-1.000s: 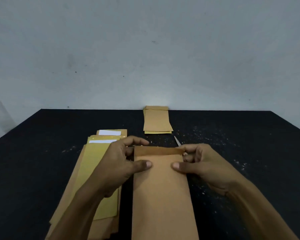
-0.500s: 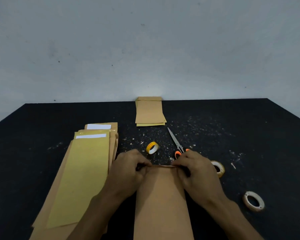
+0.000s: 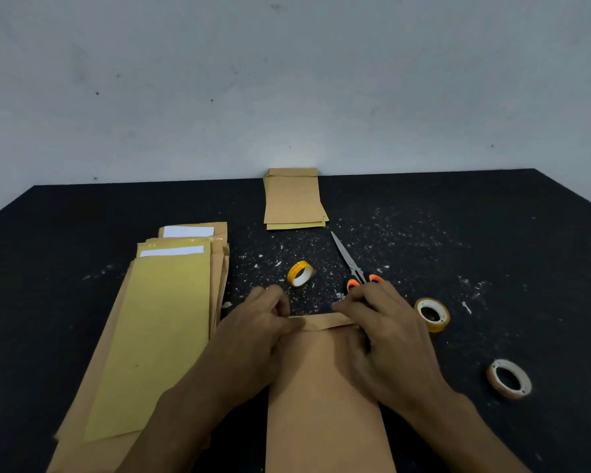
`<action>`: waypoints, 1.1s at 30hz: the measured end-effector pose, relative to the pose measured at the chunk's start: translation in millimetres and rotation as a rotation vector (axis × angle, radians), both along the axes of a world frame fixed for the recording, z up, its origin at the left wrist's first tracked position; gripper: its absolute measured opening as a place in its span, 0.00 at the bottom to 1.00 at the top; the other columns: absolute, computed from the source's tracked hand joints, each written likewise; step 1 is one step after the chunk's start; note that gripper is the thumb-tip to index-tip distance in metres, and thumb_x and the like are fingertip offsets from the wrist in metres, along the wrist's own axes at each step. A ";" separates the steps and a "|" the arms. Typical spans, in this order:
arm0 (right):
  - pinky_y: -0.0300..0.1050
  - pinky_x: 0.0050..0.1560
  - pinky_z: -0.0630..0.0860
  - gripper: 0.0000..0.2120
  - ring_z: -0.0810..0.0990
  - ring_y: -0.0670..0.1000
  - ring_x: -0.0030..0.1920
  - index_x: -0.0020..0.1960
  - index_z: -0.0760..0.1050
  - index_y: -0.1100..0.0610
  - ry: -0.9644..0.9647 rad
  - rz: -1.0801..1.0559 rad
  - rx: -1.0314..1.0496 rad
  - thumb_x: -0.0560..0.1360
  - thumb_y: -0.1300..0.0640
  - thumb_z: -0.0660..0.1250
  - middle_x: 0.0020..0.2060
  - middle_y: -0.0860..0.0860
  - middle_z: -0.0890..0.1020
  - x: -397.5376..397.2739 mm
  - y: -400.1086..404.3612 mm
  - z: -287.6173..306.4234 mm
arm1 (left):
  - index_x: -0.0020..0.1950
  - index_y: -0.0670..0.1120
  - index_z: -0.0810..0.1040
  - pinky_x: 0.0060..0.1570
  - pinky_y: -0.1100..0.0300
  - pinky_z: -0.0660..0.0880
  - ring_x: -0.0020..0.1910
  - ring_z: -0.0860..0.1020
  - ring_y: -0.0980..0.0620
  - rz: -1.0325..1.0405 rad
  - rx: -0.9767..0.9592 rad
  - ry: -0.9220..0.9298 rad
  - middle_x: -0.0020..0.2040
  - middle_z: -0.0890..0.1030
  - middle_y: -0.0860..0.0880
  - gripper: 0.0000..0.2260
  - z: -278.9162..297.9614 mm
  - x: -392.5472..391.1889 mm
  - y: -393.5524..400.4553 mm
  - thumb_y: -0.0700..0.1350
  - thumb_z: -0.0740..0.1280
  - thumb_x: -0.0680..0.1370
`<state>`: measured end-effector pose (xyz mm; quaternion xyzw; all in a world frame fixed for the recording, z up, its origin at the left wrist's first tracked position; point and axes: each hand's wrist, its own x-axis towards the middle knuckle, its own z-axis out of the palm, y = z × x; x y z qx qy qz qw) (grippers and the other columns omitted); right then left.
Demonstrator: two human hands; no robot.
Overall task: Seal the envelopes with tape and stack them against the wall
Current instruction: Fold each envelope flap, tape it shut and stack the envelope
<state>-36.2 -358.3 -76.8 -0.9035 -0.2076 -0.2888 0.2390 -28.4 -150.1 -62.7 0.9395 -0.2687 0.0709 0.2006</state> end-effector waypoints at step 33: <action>0.47 0.44 0.75 0.12 0.75 0.47 0.46 0.47 0.81 0.53 0.200 0.111 -0.079 0.77 0.50 0.60 0.45 0.45 0.78 -0.5 2.2 -11.7 | 0.37 0.45 0.75 0.27 0.65 0.71 0.27 0.71 0.55 0.582 -0.231 0.870 0.29 0.75 0.50 0.15 62.2 97.8 -65.4 0.50 0.68 0.80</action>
